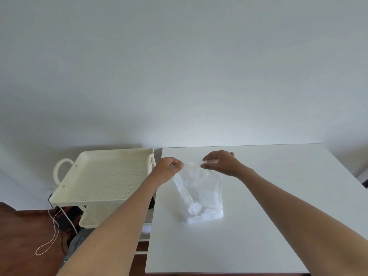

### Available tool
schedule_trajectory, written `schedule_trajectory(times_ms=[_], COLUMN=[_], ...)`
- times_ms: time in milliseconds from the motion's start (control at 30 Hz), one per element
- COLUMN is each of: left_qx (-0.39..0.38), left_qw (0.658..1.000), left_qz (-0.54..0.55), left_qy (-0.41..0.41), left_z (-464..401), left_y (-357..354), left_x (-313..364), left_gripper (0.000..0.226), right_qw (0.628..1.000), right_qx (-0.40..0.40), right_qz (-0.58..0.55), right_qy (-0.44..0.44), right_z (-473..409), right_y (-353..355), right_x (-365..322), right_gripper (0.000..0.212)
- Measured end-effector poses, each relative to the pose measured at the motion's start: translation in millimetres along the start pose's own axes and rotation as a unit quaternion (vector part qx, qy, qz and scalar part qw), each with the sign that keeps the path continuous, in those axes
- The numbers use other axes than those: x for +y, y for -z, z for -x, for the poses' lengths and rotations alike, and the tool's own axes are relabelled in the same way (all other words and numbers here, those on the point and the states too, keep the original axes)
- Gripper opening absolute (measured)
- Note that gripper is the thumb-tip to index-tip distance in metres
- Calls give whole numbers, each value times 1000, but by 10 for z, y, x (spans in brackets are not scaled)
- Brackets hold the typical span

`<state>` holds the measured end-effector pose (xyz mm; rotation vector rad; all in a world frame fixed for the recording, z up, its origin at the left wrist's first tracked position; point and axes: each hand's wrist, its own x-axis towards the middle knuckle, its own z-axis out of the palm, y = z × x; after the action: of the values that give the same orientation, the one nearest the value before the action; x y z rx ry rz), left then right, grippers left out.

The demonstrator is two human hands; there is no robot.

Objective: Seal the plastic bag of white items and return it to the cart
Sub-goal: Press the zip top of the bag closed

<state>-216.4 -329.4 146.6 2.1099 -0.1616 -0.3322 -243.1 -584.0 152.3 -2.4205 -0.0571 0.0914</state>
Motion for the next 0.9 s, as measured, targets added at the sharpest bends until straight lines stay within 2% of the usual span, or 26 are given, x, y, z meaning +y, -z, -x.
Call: schedule_trajectory(times_ms=[133,433,700,900], left_qx=[-8,18,-8,-7], left_qw=[1000,991,993,997], left_qz=[-30,-120,-94,-55], left_qy=[1,-47,-71,-52], left_z=[-18,-67,-70,-27], left_y=[-4,-43,-7,98], left_x=[-31,6,37,-57], left_gripper=[24,16,14,20], right_qw=[1000,996,995,996], right_qx=[-8,-53,-83,-64], right_qz=[26,56,53,57], right_qy=[12,49,35,40], right_z=[-56,-146,-224,-244], right_y=[-22,-73,-141,-145], right_x=[-37,-270,-386,-373], right_gripper=[30,45,17,13])
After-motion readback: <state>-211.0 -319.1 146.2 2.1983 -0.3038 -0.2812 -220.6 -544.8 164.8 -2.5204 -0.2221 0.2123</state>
